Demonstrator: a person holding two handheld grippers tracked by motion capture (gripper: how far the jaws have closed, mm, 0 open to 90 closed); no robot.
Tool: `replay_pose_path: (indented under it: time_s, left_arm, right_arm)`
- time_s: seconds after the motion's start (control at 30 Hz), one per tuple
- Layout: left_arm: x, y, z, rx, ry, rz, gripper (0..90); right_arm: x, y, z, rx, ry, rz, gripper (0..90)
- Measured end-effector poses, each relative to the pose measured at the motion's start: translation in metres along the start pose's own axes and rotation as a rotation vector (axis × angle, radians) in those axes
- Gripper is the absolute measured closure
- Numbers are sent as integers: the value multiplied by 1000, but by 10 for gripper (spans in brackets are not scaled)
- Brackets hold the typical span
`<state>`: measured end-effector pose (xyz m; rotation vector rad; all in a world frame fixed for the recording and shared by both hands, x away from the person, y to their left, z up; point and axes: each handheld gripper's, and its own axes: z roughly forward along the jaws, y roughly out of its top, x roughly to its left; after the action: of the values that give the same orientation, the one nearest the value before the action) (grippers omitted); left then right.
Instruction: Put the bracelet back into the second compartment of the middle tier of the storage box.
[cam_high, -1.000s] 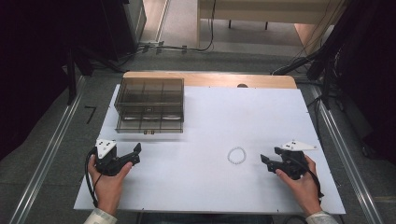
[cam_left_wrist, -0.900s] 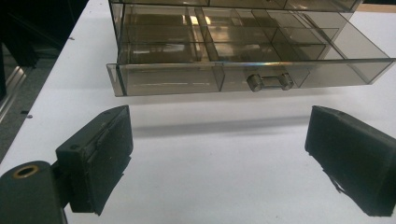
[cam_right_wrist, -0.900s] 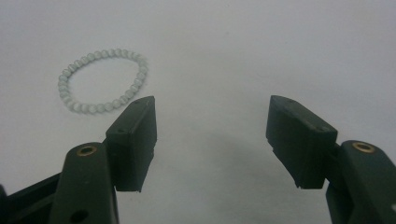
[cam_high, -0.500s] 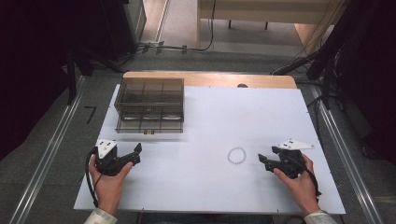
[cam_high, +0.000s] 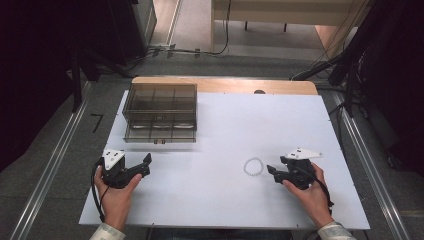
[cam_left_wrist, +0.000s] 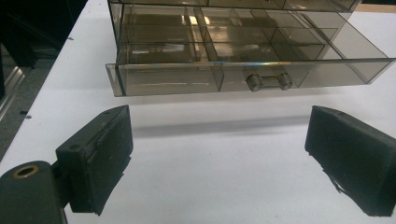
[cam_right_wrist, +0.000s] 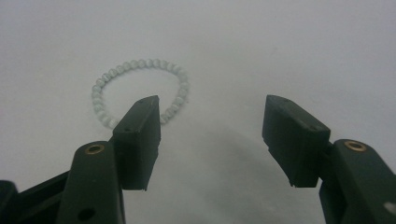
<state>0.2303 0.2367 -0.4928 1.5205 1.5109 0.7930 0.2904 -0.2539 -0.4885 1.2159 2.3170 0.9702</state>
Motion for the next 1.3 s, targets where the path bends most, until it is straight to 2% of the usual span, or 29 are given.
replay_pose_path:
  time_s: [1.0,1.3]
  left_arm:
    - [-1,0,1,1,-7,3,82]
    - [-1,0,1,4,-13,8,82]
  right_arm:
    - [10,11,22,32,-8,-13,531]
    - [12,13,29,39,5,-24,594]
